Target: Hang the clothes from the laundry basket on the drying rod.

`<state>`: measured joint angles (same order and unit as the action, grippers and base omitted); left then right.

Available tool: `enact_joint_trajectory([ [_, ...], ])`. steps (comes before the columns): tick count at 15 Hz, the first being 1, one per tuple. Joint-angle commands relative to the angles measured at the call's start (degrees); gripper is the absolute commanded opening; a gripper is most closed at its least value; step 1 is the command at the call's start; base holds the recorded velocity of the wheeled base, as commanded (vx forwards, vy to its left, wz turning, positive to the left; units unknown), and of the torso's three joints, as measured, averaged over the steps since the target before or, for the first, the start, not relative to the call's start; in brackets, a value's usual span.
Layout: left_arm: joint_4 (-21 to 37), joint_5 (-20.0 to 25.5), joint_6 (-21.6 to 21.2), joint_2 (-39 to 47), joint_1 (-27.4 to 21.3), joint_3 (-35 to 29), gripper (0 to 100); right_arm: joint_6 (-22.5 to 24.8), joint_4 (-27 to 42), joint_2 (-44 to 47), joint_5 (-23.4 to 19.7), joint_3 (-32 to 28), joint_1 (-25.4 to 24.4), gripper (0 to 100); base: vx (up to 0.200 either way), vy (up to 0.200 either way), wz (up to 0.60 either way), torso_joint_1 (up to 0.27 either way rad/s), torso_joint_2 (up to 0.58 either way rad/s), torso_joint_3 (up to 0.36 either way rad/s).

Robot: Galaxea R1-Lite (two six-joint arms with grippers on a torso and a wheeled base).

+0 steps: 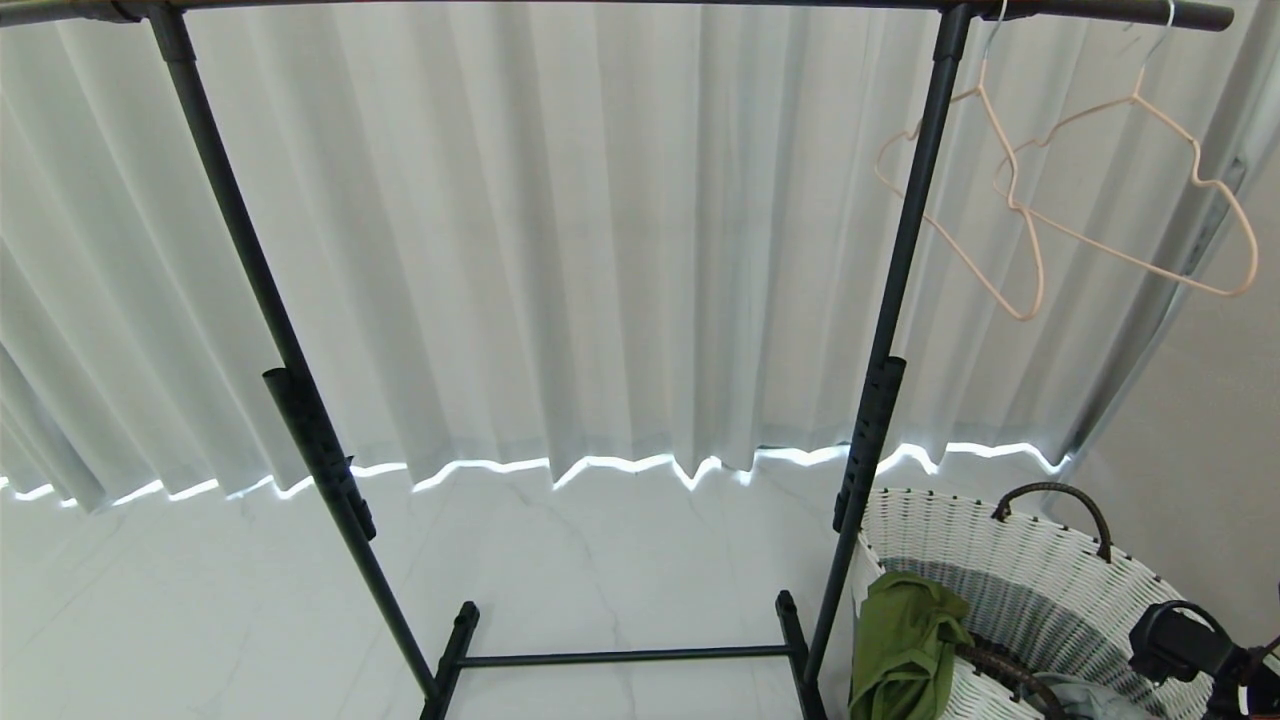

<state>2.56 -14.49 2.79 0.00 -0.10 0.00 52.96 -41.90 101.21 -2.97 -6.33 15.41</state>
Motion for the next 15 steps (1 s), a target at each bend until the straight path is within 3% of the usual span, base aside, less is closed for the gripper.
enact_joint_trajectory([
  [1,0.0,0.0,0.0,0.0,0.0,0.0,100,0.5,-4.2,5.8,-3.3,0.4,0.3,100,0.0,0.0,0.0,0.0,0.0,0.0],
  [4,0.0,0.0,0.0,0.0,0.0,0.0,100,3.7,-10.2,8.9,-4.2,2.4,1.2,100,0.0,0.0,0.0,0.0,0.0,0.0],
  [9,0.0,0.0,0.0,0.0,0.0,0.0,100,4.1,-11.5,9.0,-7.5,2.7,2.5,100,0.0,0.0,0.0,0.0,0.0,0.0],
  [10,0.1,0.0,0.0,0.0,0.0,0.0,100,4.1,-11.8,8.8,-8.0,2.7,2.9,0,0.0,0.0,0.0,0.0,0.0,0.0],
  [15,0.0,0.0,0.0,0.0,0.0,0.0,100,4.1,-19.0,8.7,-9.2,6.3,3.0,0,0.0,0.0,0.0,0.0,0.0,0.0],
])
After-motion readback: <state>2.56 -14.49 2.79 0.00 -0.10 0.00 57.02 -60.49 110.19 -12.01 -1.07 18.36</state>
